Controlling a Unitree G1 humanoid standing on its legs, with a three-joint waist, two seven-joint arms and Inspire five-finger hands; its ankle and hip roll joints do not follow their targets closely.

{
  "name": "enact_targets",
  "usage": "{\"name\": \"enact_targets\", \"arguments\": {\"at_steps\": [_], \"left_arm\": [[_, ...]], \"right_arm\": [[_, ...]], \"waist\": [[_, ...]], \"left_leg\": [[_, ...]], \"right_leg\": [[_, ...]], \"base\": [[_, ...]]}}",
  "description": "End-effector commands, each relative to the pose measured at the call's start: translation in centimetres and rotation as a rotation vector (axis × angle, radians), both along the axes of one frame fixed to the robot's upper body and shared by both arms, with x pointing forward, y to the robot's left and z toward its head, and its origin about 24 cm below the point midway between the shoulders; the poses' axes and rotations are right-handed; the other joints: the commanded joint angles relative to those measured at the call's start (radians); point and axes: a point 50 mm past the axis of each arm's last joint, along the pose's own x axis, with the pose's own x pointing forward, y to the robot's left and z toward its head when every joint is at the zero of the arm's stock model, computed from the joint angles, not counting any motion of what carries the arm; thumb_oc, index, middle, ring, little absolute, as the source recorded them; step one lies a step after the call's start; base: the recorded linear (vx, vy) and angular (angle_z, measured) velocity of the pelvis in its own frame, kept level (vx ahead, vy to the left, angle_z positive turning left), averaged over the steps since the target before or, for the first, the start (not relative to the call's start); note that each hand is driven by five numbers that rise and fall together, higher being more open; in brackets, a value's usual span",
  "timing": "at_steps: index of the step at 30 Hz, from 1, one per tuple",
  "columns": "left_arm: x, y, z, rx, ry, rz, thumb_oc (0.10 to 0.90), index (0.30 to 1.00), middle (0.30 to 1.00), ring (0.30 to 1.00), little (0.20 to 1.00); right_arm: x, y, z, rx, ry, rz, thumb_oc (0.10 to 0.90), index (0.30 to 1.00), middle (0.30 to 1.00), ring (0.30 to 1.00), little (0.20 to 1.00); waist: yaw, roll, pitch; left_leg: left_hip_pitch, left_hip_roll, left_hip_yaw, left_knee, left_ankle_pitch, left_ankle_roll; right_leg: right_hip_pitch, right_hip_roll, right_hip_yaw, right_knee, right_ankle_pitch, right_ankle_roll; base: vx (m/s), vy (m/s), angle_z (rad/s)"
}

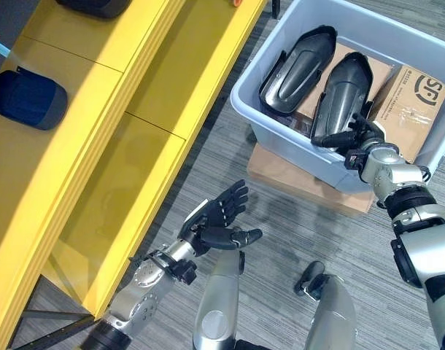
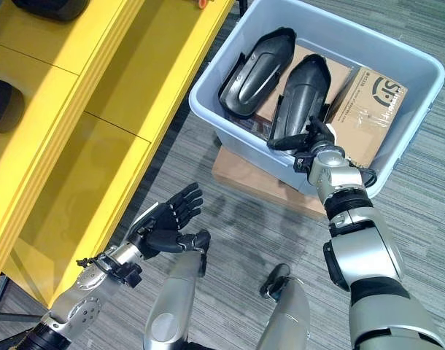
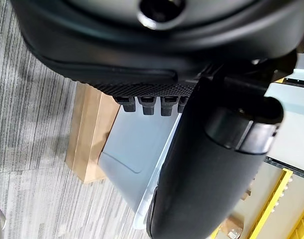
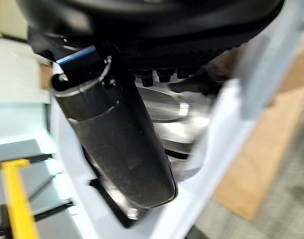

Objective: Move parts from the plastic box to the shelf.

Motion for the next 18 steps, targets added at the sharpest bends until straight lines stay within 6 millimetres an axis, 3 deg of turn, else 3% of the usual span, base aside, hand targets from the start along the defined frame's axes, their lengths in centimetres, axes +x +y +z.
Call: {"name": "enact_targets", "arguments": {"at_steps": [1,7,18], "left_arm": [[-1.0,-1.5,2.7,-0.080,-0.135,-0.102,0.900,1.000,1.000,1.000,1.000],[-1.1,-1.0,2.8,-0.089,-0.137,-0.093,0.900,1.000,1.000,1.000,1.000],[-1.3,-0.8,2.4,-0.081,-0.128,-0.087,0.900,1.000,1.000,1.000,1.000]], "right_arm": [[-0.5,0.6,9.3,0.001,-0.351,0.048,0.900,1.000,1.000,1.000,1.000],[-0.8,0.6,11.1,-0.037,-0.364,0.064,0.900,1.000,1.000,1.000,1.000],[-1.0,0.2,11.1,-0.026,-0.361,0.100,0.900,1.000,1.000,1.000,1.000]], "waist": [[-0.007,0.048,-0.011],[-0.008,0.037,-0.011],[-0.007,0.016,-0.011]], "left_leg": [[0.020,-0.100,0.008,-0.251,0.107,0.060],[0.048,-0.111,0.014,-0.242,0.088,0.069],[0.073,-0.108,0.018,-0.229,0.073,0.079]], "right_leg": [[0.127,0.062,-0.051,0.173,-0.235,-0.044],[0.163,0.063,-0.052,0.147,-0.227,-0.041],[0.203,0.067,-0.061,0.121,-0.215,-0.039]], "base": [[0.07,0.032,-0.08],[0.06,0.022,-0.01],[0.02,-0.007,-0.01]]}}
